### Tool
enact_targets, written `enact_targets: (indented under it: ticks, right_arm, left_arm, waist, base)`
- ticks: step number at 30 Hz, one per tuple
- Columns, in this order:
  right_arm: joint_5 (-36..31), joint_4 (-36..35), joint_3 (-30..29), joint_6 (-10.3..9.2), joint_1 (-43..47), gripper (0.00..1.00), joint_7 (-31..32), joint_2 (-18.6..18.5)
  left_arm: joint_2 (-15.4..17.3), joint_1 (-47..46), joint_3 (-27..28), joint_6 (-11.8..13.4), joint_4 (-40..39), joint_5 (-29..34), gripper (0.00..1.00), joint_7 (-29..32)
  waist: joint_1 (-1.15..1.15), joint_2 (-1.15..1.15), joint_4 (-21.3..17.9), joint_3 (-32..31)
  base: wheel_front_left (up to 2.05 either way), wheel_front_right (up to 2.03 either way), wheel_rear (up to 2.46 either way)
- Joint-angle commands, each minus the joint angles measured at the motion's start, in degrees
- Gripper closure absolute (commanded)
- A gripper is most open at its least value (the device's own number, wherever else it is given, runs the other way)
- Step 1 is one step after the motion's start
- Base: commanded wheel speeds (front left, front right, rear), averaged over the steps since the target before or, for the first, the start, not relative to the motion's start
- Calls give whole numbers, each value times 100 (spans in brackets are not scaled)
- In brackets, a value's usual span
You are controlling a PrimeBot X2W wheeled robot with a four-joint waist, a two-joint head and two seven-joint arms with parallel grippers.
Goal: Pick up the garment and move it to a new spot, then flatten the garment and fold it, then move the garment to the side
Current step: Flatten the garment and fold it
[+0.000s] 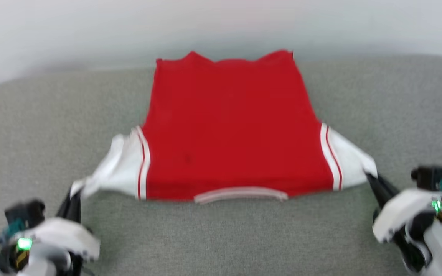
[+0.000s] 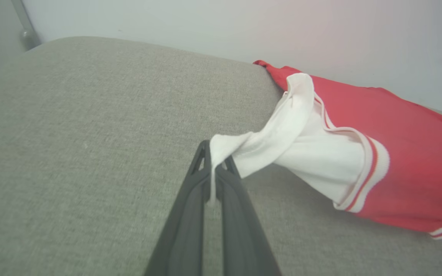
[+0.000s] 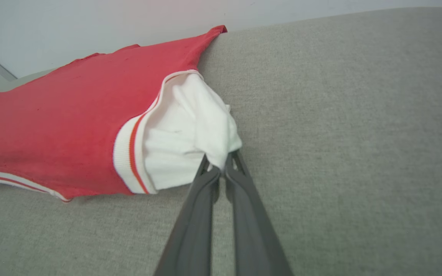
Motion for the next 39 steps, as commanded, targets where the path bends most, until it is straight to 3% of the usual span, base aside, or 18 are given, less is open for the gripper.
enact_targets:
  ticks: [1,8,14,18,21,22,23,24,32,38,39]
  right_arm:
    - [-22,-78,-107,-14,234,100,33,-121]
    - [-505,-1080,-885,-15,1849,100,598,-21]
    - [-1145,-2303,-1897,-15,3273,100,1285,471]
    - [-1567,-3115,-2303,-14,3971,100,1885,952]
    - [-1757,-3522,-2425,-13,4206,100,2286,1220]
    - [-1791,-3610,-2424,-11,4215,92,2378,1296]
    - [-1810,-3702,-2417,-10,4186,54,2435,1339]
    - [-1809,-3779,-2421,-10,4123,0,2462,1373]
    - [-1809,-4051,-2806,-9,3027,0,2091,1439]
    - [-1619,-3149,-3112,-9,1049,0,2327,1177]
    - [-1619,-3149,-3112,-9,1049,0,2327,1177]
  left_arm:
    - [71,223,89,103,-103,-32,100,18]
    - [101,1894,262,692,-1540,-204,100,473]
    - [182,3051,372,1193,-2786,-214,100,911]
    - [223,3430,290,1351,-3302,-152,100,1133]
    - [137,3410,114,1313,-3571,-131,100,1205]
    - [107,3357,52,1311,-3637,-106,100,1219]
    - [88,3303,-9,1317,-3691,-76,100,1239]
    - [68,3254,-68,1315,-3741,-49,100,1257]
    - [2,2842,-347,1365,-4140,219,100,1218]
    - [-114,2163,-498,1255,-4373,404,100,963]
    - [-114,2163,-498,1255,-4373,404,100,963]
  waist:
    - [2,0,-6,-342]
    - [2,0,36,-865]
    - [2,0,127,-979]
    - [2,0,162,-965]
    - [2,0,178,-916]
    - [2,0,187,-899]
    - [2,0,197,-883]
    - [2,0,211,-864]
    - [2,0,466,-363]
    - [2,0,739,607]
    - [2,0,739,607]
  base:
    - [0,0,0]
    - [0,0,0]
    - [0,0,0]
    - [0,0,0]
    - [0,0,0]
    - [0,0,0]
    - [0,0,0]
    - [0,0,0]
    - [0,0,0]
    - [0,0,0]
    - [0,0,0]
